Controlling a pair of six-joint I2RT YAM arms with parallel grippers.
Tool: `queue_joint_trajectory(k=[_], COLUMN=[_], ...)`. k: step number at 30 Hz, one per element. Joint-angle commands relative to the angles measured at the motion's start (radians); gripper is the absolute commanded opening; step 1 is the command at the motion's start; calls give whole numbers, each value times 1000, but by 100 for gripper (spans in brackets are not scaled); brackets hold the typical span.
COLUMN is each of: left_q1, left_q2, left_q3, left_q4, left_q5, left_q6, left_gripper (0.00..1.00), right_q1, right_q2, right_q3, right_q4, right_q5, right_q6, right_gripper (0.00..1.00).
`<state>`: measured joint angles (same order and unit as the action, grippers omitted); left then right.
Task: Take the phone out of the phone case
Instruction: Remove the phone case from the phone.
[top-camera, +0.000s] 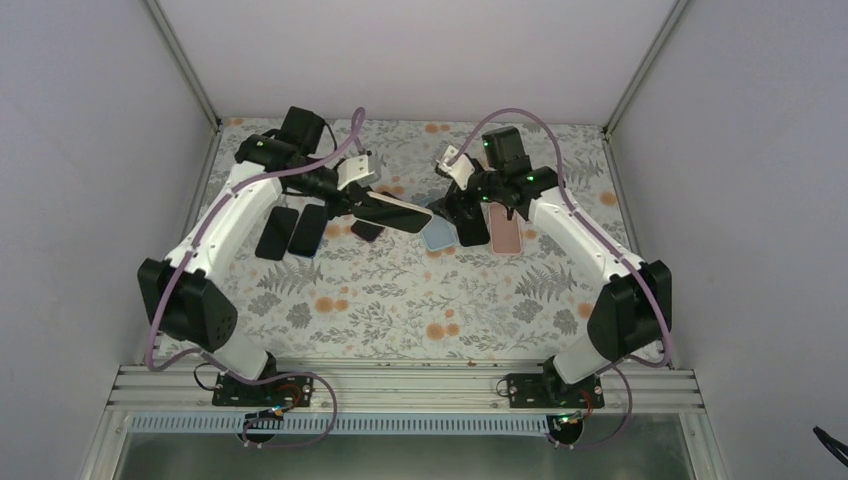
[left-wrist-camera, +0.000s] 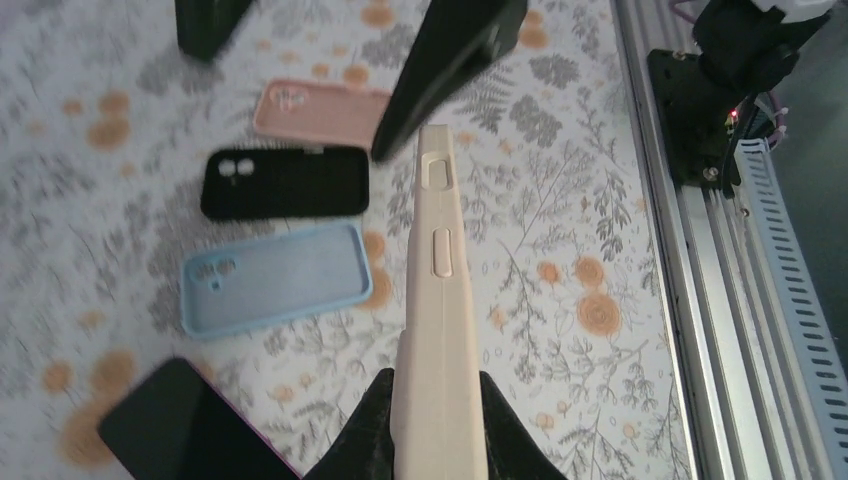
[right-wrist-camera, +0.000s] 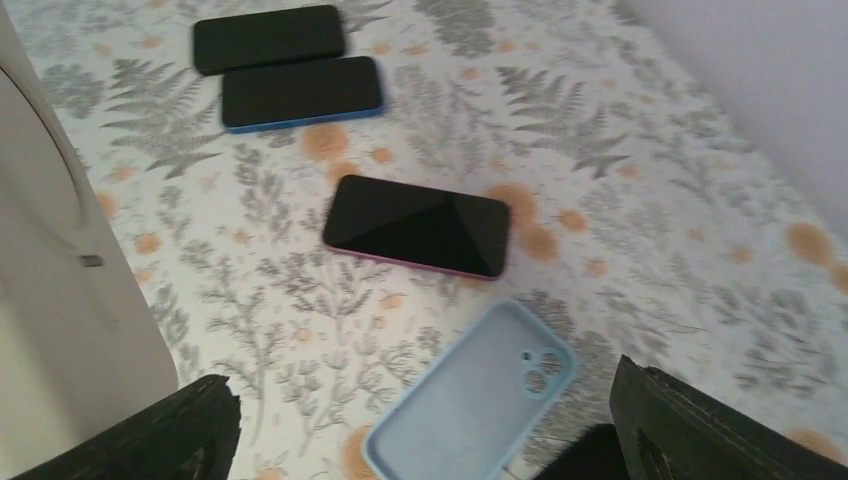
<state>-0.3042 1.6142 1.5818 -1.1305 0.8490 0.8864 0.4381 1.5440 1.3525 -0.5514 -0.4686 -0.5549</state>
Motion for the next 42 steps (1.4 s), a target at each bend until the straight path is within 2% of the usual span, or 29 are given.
queue_joint_trajectory(k=[1,13,22,41,42], left_q1=[-10,-9,-7,-12,-13], left_q2=[-30,-51,-59,-55,-53], left_q3=[13,-18,-41,-38,-39], left_q4=[77,83,118,117,117], left_q5=[47,-23,-10,12,14], left_q6=[4,6,-17,-27,-27], left_gripper=[2,2,2,2,2], right_q1=[4,-20,-21,-21,-21], right_q2=[24,-11,-47,23,26], right_q3=[-13,-42,-99,-25,-21], right_q4=[-34,-48,-59,-18,-14], right_q5=[-140,-161,-147,-168,-166], right_q6=[-24,-33,-63,-29,-27], right_gripper=[94,92,91,91,89])
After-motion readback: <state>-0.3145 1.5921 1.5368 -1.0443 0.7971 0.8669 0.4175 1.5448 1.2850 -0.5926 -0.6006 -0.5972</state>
